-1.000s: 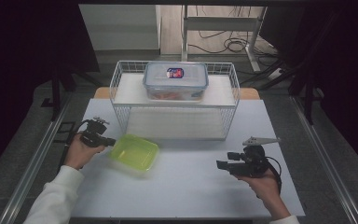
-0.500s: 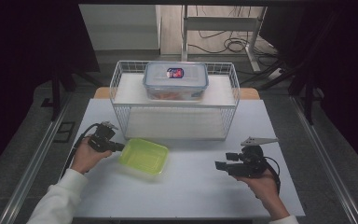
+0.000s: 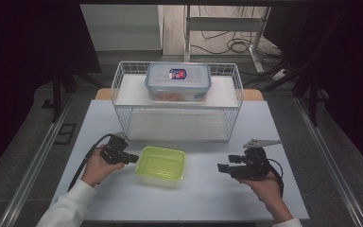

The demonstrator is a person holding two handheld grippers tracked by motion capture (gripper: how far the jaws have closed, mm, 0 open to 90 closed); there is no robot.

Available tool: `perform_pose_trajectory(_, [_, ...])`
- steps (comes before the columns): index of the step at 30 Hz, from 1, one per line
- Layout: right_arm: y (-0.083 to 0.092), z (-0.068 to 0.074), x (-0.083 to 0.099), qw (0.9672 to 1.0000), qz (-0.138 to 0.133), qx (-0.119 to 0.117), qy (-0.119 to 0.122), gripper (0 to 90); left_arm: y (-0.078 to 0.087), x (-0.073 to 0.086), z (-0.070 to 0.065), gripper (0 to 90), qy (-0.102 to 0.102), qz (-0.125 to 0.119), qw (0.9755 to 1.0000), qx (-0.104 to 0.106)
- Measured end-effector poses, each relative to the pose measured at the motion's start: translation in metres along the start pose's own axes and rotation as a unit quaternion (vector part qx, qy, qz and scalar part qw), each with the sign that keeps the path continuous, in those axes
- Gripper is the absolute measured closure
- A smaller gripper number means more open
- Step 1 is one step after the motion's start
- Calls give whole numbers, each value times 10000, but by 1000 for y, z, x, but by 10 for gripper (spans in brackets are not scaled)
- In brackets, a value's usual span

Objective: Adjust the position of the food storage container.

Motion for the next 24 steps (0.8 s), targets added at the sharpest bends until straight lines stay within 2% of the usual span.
perform_pose_trajectory(6, [-1, -1, 1, 10000, 30, 2, -16, 324, -7, -1, -16, 900, -16, -61, 9997, 244])
perform_pose_trajectory(7, [-1, -1, 1, 10000, 34, 2, -17, 325, -8, -1, -18, 900, 42, -90, 9996, 276])
perform_pose_trajectory(13, [-2, -1, 3, 10000, 89, -12, -12, 324, -14, 0, -29, 900, 15, -32, 9989, 466])
perform_pose_trajectory(19, [-3, -3, 4, 9999, 104, -16, -37, 324, -17, 1, -35, 900, -29, 14, 9989, 463])
perform_pose_trajectory(22, [-3, -3, 4, 9999, 99, -4, -47, 320, -14, 1, -33, 900, -30, -112, 9992, 384])
perform_pose_trajectory(24, [-3, -2, 4, 9999, 97, -10, -69, 318, -7, 2, -29, 900, 77, -310, 9989, 334])
Point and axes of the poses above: each handheld gripper's, and its own axes: y roughly backward along the jaws, x roughly out of its underside, z roughly to its left, the point moved 2 cm from there along -y, roughly forward along the jaws, and after that the axes turned 11 degrees about -z, right-handed, at the moved point
